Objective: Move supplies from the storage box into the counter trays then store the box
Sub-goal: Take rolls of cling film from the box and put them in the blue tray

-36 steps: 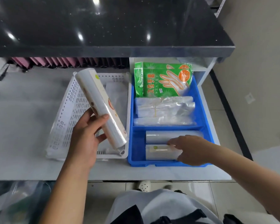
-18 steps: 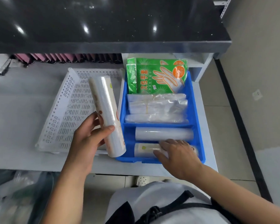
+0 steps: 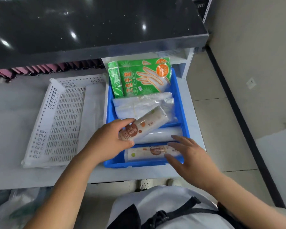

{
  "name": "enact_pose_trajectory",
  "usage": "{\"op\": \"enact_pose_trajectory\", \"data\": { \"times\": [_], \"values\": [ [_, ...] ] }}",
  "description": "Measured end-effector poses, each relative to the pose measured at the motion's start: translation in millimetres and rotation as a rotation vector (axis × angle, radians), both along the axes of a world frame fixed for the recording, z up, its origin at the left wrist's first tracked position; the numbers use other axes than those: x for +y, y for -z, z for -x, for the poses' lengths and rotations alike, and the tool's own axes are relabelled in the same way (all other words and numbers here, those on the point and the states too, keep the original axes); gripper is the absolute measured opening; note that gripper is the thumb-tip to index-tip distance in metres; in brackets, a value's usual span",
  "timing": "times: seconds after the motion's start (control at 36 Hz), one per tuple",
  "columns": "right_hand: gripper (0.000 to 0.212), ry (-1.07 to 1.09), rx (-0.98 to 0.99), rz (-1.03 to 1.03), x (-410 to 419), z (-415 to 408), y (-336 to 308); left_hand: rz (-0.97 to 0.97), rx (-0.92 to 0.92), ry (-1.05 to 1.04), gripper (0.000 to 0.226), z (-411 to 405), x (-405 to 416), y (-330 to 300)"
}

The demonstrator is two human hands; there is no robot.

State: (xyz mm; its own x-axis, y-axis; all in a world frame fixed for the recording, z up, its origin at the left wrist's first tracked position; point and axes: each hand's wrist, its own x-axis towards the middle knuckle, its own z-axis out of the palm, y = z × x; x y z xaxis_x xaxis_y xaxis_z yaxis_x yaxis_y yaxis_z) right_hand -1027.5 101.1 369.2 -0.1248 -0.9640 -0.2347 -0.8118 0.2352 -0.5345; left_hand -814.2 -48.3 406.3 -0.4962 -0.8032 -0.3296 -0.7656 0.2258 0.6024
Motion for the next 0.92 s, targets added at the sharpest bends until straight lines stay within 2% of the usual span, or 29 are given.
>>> {"op": "enact_pose_trajectory", "data": {
  "times": [0.11,0.28,0.44,0.72,0.92],
  "values": [
    [0.04,0.274,-0.174,0.102,23,18,-11,0.138,-0.225,0.244,0.069,25,6,3],
    [0.052,0.44,-0.473,0.028,38,34,-7,0.231,-0.361,0.426,0.067,54,16,19],
    [0.057,0.39,-0.584,-0.011,46,41,-5,0.207,-0.345,0.411,0.067,63,21,26],
    [0.053,0.227,-0.508,-0.032,43,62,-2,0.069,-0.31,0.279,0.069,67,29,30],
    [0.049,0.03,-0.425,0.033,32,77,-1,0.144,-0.329,0.211,0.068,80,44,37]
  ]
}}
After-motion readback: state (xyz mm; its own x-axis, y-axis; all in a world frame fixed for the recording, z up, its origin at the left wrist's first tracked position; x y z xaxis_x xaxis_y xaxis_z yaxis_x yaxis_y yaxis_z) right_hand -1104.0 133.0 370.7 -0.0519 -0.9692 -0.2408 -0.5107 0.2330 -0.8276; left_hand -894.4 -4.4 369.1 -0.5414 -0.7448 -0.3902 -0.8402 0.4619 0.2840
